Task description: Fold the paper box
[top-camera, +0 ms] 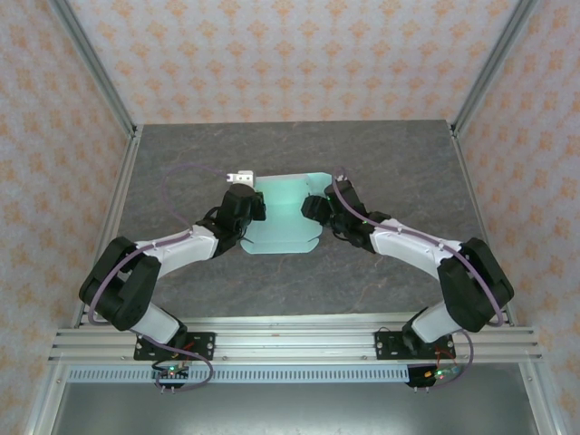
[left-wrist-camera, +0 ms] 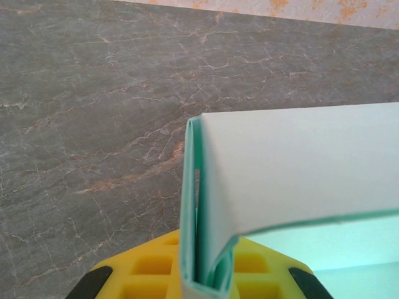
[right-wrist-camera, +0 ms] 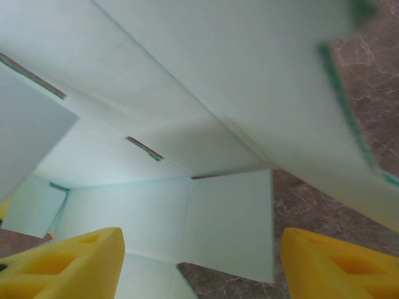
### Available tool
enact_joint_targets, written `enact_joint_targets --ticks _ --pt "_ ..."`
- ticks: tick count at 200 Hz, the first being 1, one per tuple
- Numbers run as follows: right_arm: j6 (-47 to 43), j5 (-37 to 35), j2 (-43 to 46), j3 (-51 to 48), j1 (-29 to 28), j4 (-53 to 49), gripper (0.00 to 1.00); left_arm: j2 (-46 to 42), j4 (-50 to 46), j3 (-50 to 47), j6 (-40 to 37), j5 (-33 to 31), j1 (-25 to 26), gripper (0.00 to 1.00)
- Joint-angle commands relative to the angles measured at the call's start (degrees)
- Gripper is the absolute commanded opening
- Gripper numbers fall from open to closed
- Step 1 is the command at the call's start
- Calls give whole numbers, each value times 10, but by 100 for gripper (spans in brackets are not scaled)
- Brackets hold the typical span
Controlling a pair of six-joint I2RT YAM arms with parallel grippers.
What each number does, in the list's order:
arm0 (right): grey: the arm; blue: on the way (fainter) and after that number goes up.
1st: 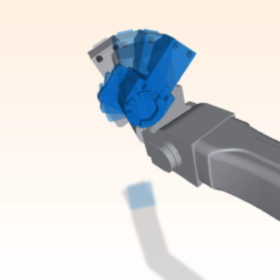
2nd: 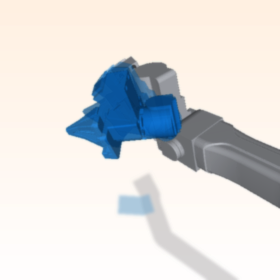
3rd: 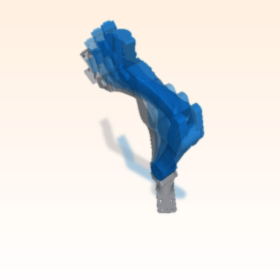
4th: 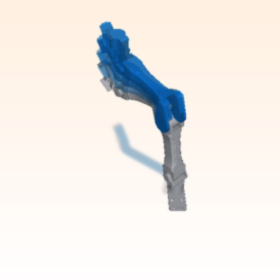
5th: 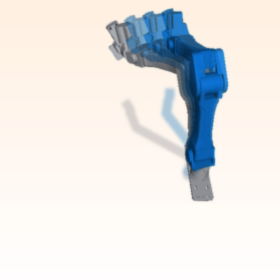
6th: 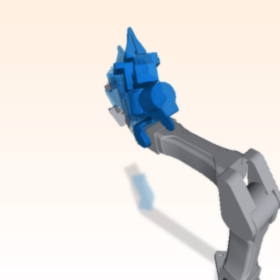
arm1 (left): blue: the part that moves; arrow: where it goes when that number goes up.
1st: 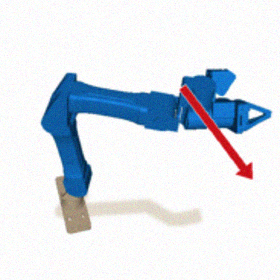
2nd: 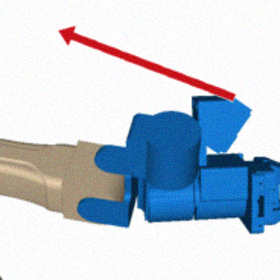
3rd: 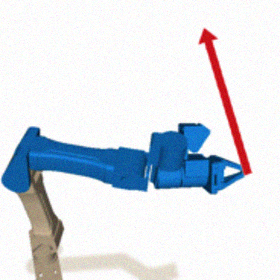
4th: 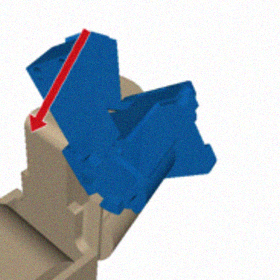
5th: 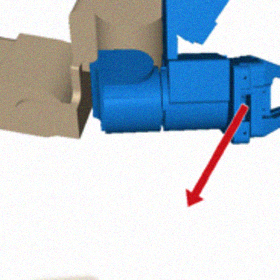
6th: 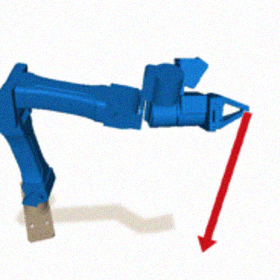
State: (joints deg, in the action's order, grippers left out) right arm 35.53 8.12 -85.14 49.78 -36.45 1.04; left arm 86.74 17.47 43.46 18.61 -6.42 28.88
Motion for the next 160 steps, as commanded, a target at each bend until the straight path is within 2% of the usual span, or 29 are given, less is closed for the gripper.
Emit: enact_joint_targets --ticks 1,89,160 --pt "-2 8 2 9 2 48 64 -16 2 5 8 2 2 0" --pt "-35 37 7 9 -3 63 47 -8 4 9 10 13 3 0" --pt "-52 90 -16 13 -12 96 38 3 5 13 11 21 3 0"
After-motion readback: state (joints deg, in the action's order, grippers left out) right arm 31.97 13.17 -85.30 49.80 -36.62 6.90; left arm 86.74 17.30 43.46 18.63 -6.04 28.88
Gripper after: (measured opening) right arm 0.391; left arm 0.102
